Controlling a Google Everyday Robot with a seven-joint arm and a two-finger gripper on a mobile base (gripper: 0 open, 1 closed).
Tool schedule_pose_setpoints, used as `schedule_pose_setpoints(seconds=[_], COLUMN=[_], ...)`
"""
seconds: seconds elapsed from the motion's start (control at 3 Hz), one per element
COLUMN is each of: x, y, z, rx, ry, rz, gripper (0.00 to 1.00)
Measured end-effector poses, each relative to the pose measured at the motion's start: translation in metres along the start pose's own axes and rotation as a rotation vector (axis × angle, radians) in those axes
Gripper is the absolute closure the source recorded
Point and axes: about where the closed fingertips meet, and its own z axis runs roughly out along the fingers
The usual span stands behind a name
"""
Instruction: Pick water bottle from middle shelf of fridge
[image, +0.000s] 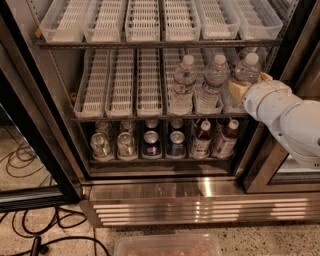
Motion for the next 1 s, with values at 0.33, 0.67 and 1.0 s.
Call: schedule_pose_setpoints(seconds=[0.33,0.67,1.0], x=[-0.054,-0.054,-0.053], y=[0.015,0.015,0.018], z=[-0.014,-0.014,-0.025], rx=[-0.023,-0.023,-0.039], ry=[-0.037,-0.037,-0.036], rz=[-0.043,-0.043,-0.051], gripper=[1.00,1.00,1.00])
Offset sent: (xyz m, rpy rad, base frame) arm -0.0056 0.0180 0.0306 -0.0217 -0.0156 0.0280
